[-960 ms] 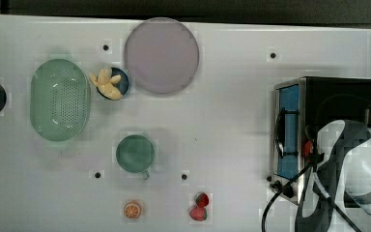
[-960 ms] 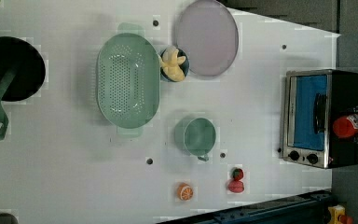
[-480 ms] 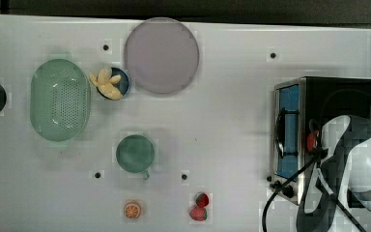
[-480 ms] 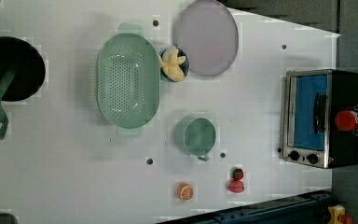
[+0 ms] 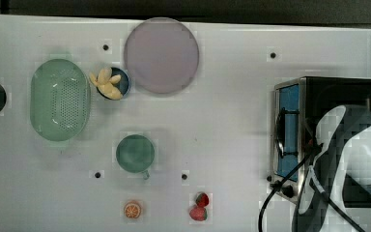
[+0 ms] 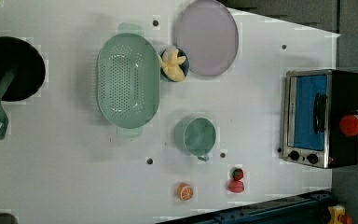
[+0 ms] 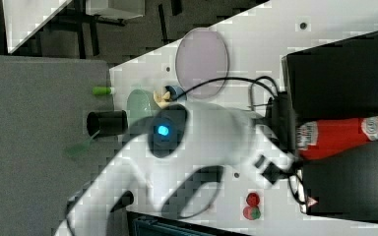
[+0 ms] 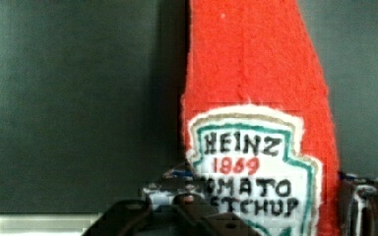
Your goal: Pick Ketchup from oven and place it on table.
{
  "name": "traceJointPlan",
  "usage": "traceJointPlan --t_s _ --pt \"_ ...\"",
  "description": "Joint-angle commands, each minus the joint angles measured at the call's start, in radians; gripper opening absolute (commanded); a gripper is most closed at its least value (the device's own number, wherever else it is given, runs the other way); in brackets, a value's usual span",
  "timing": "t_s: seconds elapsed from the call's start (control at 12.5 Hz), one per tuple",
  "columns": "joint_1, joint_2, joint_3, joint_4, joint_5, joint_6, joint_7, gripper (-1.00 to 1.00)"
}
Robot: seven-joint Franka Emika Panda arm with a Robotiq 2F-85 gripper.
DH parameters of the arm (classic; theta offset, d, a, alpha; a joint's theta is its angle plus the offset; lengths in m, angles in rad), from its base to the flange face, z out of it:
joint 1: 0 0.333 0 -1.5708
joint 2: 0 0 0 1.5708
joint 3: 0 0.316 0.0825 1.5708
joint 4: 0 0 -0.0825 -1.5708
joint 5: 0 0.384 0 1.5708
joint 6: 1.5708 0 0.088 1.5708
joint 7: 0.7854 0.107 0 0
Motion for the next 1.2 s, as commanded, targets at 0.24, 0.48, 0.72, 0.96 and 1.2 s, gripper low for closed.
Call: traceJointPlan --t_s 0.24,0.48,0.72,0.96,1.2 --pt "0.125 -0.176 0.067 0.191 -0.003 -0.205 -0.063 0.29" --pt "0.165 -0.219 0.166 0.189 -0.004 -0.219 -0.12 0.29" --pt "0.194 -0.223 0.271 0.169 -0.004 -0.224 -0.124 0.29" --pt "0.213 -0.223 0.354 0.114 -0.004 -0.216 -0.124 0.29" --pt "0.222 -0.223 0.386 0.013 -0.004 -0.15 -0.085 0.29"
